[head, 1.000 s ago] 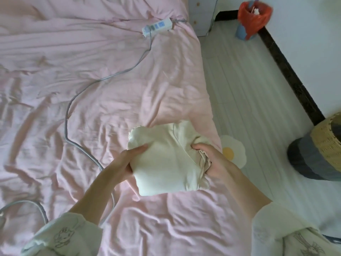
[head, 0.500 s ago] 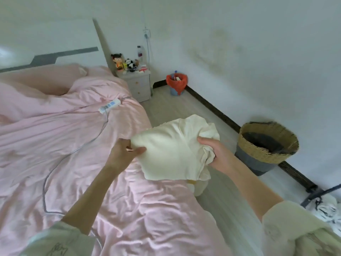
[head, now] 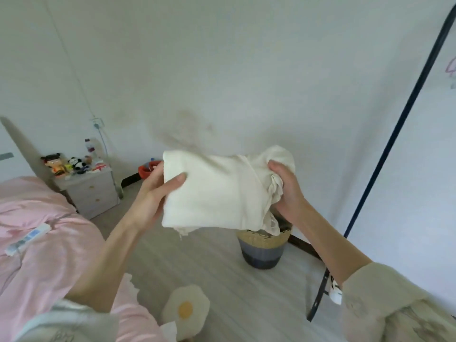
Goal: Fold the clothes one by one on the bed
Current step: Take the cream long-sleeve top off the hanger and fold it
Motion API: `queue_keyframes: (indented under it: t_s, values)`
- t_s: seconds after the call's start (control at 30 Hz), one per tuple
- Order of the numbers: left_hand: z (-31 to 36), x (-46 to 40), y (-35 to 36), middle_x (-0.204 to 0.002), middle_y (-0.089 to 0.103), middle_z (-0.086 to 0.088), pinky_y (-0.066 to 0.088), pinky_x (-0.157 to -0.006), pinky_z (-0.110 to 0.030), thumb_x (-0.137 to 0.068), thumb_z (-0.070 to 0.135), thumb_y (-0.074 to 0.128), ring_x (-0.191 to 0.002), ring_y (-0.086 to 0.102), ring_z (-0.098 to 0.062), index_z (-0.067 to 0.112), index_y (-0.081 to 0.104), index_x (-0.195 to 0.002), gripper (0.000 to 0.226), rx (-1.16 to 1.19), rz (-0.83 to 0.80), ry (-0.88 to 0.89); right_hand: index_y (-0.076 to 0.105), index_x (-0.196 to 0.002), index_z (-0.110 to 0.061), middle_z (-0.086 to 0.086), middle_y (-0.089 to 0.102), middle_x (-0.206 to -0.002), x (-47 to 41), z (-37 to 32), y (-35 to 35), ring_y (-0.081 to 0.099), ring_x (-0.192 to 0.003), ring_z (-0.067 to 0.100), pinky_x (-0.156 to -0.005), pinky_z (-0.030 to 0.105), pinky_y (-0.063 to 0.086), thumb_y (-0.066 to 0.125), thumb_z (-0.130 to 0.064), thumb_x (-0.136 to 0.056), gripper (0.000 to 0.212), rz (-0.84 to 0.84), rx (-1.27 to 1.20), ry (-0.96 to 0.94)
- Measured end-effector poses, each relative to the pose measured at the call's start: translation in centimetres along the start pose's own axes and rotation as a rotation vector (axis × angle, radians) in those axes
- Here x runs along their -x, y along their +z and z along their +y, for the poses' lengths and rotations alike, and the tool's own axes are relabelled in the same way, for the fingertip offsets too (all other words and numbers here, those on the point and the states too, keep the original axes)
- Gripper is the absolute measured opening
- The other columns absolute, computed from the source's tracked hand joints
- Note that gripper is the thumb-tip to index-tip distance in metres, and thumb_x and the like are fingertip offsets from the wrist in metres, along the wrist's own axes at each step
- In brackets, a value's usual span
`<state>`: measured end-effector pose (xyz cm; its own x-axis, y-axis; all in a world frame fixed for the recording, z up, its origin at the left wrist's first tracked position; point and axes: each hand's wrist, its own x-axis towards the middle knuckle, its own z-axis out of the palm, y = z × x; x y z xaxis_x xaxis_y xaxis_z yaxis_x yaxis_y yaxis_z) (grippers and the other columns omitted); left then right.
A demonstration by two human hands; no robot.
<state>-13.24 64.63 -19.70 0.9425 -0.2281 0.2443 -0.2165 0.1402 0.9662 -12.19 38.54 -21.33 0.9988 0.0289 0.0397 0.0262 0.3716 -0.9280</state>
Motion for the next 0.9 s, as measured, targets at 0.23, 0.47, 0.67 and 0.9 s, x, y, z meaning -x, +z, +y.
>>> queue_keyframes:
  t_s: [0.23, 0.47, 0.67, 0.9]
  values:
    - [-4.0, -8.3, 10.7, -0.128, 0.061, 0.003, 0.056, -0.081, -0.029, -0.047, 0.051, 0.087, -0.115, 0.06, -0.017, 0.031, 0.036, -0.137, 0.106, 0.061, -0.105, -0.133, 0.062, -0.087, -0.009, 0.002, 0.061, -0.061, -3.6, -5.5, -11.5, 0.063, -0.056, 0.014, -0.055, 0.022, 0.052, 0.038, -0.056, -0.088, 0.052, -0.116, 0.043, -0.032]
    - [-8.9, -15.1, 14.5, -0.128, 0.06, -0.005, 0.057, -0.076, -0.036, -0.049, 0.041, 0.09, -0.11, 0.064, -0.023, 0.028, 0.037, -0.137, 0.104, 0.126, -0.112, -0.267, 0.071, -0.097, -0.019, 0.003, 0.073, -0.08, -8.2, -4.9, -17.6, 0.071, -0.079, 0.017, -0.069, 0.027, 0.055, 0.051, -0.07, -0.072, 0.061, -0.169, 0.005, 0.125]
    - [-15.3, -21.9, 15.4, -0.124, 0.06, 0.004, 0.056, -0.081, -0.032, -0.075, 0.027, 0.075, -0.105, 0.064, -0.012, 0.033, 0.033, -0.135, 0.073, -0.061, -0.117, -0.345, 0.066, -0.109, -0.026, 0.002, 0.07, -0.113, -13.6, -0.8, -21.9, 0.065, -0.107, 0.019, -0.093, 0.037, 0.049, 0.077, -0.068, -0.048, 0.075, -0.106, 0.057, 0.341]
    - [-23.9, -32.6, 13.4, -0.122, 0.058, 0.007, 0.057, -0.075, -0.028, -0.079, 0.032, 0.071, -0.106, 0.062, -0.014, 0.034, 0.031, -0.134, 0.068, -0.077, -0.155, -0.469, 0.062, -0.107, -0.011, 0.006, 0.073, -0.096, -24.5, 4.1, -25.5, 0.07, -0.09, 0.023, -0.074, 0.034, 0.058, 0.065, -0.02, -0.082, 0.028, 0.093, 0.167, 0.468]
